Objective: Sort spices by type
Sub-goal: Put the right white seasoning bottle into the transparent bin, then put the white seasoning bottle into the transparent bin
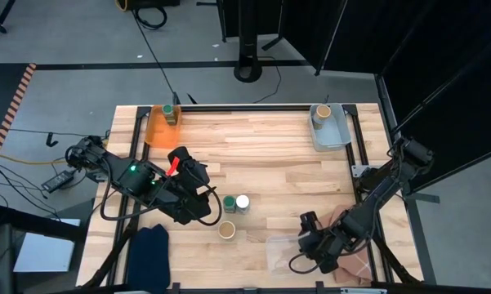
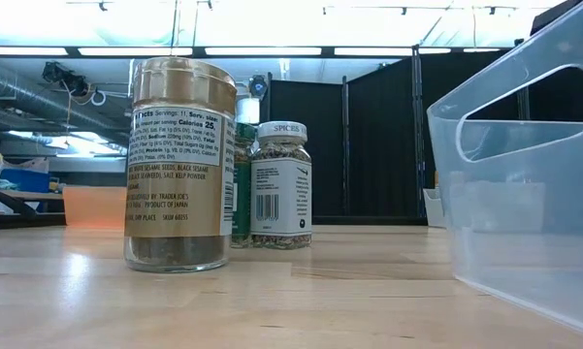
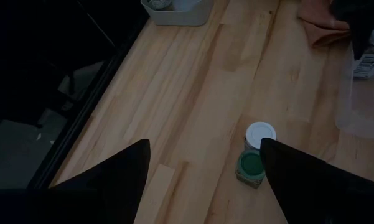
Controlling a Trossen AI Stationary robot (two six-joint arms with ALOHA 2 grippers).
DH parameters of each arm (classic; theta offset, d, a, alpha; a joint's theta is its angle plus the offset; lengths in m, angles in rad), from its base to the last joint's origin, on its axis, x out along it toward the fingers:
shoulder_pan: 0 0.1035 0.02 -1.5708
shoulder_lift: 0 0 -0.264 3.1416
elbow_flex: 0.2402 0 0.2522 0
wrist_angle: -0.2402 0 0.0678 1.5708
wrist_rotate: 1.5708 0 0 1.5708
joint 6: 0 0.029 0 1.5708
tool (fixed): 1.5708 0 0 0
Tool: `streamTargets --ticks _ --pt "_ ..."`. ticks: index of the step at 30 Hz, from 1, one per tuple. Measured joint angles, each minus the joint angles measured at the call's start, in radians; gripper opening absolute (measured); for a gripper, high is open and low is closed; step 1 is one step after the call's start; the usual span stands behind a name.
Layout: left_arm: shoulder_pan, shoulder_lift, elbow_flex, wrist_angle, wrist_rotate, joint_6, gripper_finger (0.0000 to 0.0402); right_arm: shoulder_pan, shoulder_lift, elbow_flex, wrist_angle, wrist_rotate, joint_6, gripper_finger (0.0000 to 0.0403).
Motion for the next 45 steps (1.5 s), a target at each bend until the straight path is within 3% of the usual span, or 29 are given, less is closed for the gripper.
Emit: streamTargets --ticks 15,20,32,45 --pt "0.0 0.0 0.0 -0.001 0.001 0.0 0.031 -0.093 -0.001 0.136 -0.095 -0.015 -0.111 0.0349" --pt "0.0 0.0 0.0 -0.002 0.001 0.0 0.031 -0.164 -0.002 0.198 -0.129 0.05 -0.2 0.034" --pt "0.0 0.0 0.0 -0.002 0.003 0.0 0.031 -0.385 -0.002 0.208 0.061 0.077 -0.307 0.033" --pt "0.0 0.0 0.0 -0.008 0.002 0.0 0.031 -0.469 0.017 0.208 0.322 0.091 -0.413 0.0351"
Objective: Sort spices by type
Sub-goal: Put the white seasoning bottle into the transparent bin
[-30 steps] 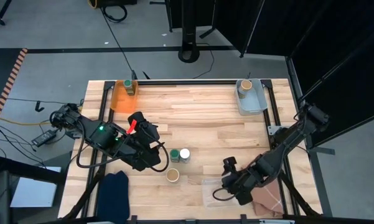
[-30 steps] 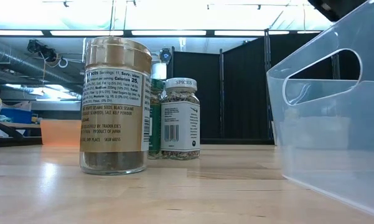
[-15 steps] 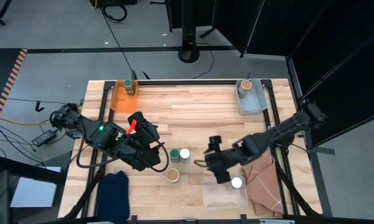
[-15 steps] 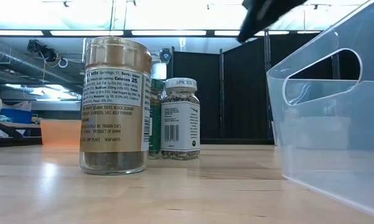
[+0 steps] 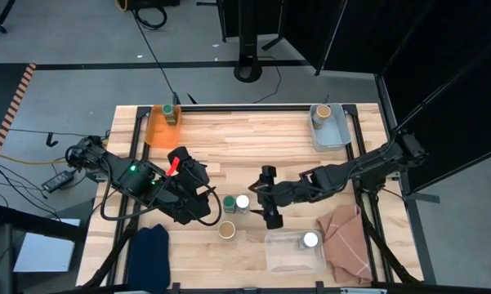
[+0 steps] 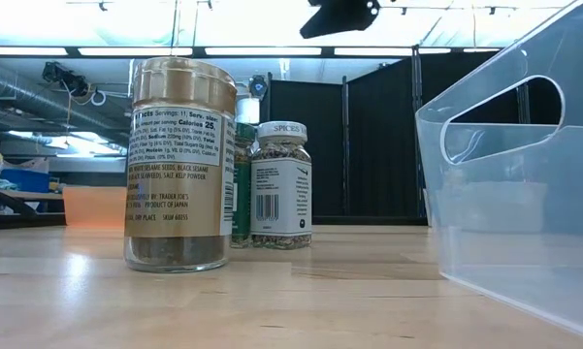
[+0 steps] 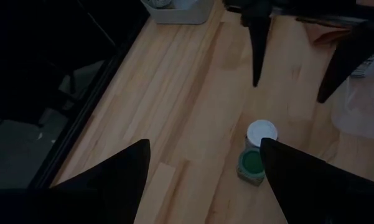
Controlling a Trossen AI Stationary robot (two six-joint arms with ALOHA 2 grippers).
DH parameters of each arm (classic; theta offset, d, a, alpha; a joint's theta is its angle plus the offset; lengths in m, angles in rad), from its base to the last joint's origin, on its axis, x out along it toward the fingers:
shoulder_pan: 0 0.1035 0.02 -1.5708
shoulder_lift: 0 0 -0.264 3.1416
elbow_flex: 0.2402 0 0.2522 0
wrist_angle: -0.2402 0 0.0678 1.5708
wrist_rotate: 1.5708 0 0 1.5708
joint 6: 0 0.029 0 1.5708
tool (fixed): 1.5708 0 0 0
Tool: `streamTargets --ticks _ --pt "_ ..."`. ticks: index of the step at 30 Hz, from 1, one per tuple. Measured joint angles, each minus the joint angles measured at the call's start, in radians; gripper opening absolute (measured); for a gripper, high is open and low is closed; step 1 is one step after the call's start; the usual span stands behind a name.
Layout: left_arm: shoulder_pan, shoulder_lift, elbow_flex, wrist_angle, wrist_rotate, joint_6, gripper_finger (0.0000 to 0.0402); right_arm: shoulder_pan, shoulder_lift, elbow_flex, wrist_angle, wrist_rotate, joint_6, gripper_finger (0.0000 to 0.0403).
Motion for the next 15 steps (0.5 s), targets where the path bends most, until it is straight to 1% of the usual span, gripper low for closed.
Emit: streamTargets --ticks 8,15 --pt "0.0 0.0 0.0 -0.011 -0.003 0.0 0.031 -0.025 0.081 0.0 0.134 -0.002 -0.017 0.0351" --pt "0.0 0.009 -0.001 -0.018 -0.003 -0.007 0.031 -0.041 0.153 0.0 0.141 -0.007 -0.017 0.0351"
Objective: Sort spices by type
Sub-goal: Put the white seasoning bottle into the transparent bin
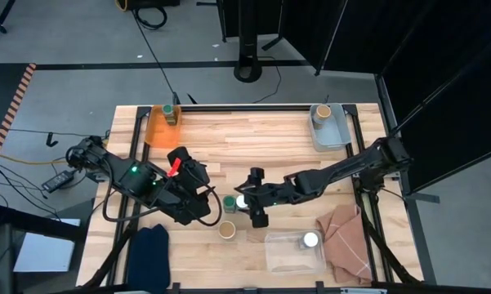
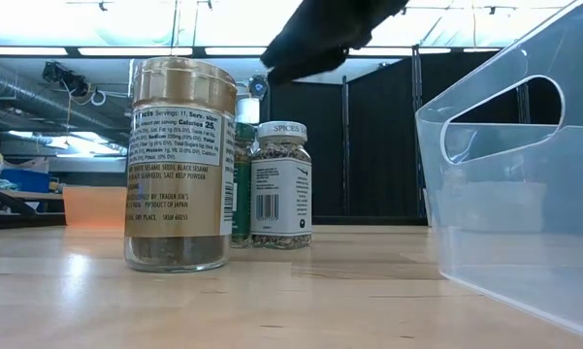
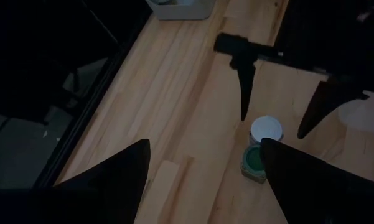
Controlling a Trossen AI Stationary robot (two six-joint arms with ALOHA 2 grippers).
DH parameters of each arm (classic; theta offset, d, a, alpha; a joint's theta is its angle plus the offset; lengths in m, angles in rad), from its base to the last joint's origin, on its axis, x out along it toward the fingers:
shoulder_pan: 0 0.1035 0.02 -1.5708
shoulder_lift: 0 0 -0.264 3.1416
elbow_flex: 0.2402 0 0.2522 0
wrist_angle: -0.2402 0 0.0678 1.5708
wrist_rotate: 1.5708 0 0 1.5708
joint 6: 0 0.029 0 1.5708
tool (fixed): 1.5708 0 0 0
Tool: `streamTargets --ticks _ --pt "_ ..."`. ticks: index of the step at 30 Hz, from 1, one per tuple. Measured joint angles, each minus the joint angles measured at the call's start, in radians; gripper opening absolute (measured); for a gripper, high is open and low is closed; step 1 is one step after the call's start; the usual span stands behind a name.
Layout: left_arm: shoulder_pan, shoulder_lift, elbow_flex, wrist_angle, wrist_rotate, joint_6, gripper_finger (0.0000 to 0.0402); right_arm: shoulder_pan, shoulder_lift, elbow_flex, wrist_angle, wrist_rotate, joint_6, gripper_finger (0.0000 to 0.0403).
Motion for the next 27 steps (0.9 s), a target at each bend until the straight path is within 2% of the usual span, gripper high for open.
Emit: streamTargets --ticks 27 --pt "0.0 0.008 0.0 0.004 0.001 -0.002 0.031 -0.061 0.128 0.0 0.001 -0.094 0.054 0.0347"
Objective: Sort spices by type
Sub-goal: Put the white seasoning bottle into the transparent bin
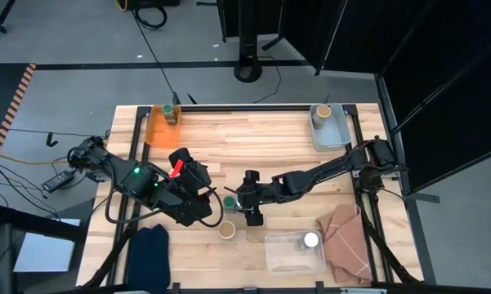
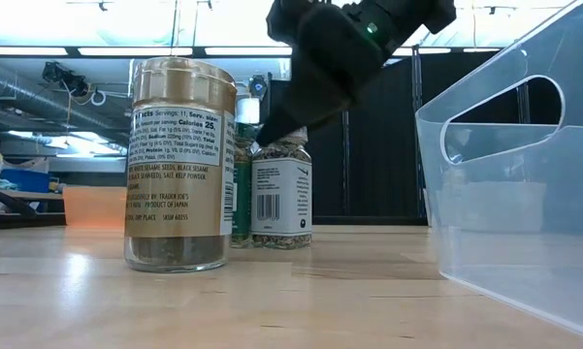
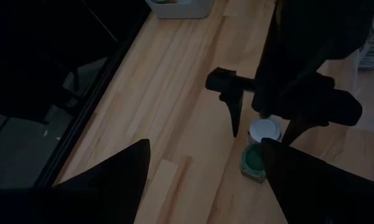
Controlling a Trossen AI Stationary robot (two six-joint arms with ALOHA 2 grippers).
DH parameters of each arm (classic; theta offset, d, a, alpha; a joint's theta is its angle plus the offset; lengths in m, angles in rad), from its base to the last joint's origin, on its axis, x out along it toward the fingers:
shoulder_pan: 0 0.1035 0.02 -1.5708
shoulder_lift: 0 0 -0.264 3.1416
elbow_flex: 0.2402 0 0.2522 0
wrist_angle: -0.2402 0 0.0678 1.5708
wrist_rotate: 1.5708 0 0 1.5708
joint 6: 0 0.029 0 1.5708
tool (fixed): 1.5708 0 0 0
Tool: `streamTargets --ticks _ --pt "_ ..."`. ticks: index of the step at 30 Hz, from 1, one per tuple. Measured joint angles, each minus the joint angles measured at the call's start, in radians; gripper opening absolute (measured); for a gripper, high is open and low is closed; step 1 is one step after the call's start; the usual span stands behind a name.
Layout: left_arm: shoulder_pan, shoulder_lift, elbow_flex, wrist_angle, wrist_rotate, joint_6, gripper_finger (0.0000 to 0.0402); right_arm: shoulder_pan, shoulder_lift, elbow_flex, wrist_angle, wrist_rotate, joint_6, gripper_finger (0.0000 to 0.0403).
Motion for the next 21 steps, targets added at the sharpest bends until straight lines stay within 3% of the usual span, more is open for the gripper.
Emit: streamTargets --ticks 11,21 --pt "0.0 0.0 0.0 -0.001 0.0 0.0 0.031 0.0 0.02 0.0 -0.006 -0.015 0.003 0.0314" --pt "0.0 0.0 0.0 -0.002 -0.007 0.0 0.031 0.0 0.019 0.001 -0.006 0.004 0.006 0.0211"
